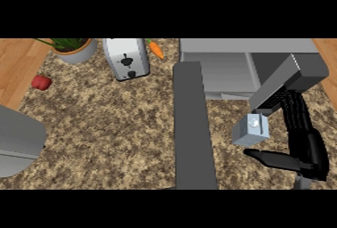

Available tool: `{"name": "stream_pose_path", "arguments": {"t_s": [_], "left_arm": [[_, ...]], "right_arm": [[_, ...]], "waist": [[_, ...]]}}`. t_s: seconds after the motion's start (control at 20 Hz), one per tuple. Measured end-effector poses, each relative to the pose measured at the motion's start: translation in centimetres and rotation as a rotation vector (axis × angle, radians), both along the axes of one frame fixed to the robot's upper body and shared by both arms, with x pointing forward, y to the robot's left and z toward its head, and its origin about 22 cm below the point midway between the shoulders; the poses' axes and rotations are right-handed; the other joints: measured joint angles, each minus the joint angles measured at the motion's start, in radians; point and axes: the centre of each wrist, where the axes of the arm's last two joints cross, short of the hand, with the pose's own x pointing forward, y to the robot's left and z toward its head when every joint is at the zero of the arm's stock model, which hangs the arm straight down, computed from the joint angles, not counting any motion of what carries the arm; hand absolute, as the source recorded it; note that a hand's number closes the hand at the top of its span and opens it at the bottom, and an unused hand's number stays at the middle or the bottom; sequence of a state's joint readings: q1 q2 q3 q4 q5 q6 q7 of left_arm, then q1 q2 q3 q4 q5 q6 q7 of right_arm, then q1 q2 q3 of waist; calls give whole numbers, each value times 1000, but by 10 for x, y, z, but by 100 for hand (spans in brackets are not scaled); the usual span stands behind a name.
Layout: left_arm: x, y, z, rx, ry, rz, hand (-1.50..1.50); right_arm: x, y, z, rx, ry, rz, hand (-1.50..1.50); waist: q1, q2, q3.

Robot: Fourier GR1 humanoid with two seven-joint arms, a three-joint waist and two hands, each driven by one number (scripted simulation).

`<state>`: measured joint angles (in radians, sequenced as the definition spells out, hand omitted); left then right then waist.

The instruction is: Pick up the milk, place it into the microwave and close the microwave

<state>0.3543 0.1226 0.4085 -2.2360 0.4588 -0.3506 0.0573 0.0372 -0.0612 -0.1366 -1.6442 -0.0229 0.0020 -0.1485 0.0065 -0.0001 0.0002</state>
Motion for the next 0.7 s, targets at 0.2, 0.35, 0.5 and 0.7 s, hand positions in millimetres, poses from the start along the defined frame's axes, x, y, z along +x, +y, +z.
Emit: {"name": "stream_pose_path", "arguments": {"t_s": [0.2,0.35,0.5,0.7], "left_arm": [[0,1,0,3,-1,5,-150],[-4,1,-1,4,-2,5,-150],[-7,5,-1,6,-4,8,-150],[-6,3,-1,3,-7,5,-150]], "right_arm": [[-8,-9,-26,-4,24,-14,-150],[-10,-20,-37,-4,34,-7,-150],[-11,-27,-53,5,42,2,-150],[-10,-29,-74,3,53,12,-150]], "waist": [[-2,0,0],[-2,0,0],[-2,0,0],[-1,0,0]]}}
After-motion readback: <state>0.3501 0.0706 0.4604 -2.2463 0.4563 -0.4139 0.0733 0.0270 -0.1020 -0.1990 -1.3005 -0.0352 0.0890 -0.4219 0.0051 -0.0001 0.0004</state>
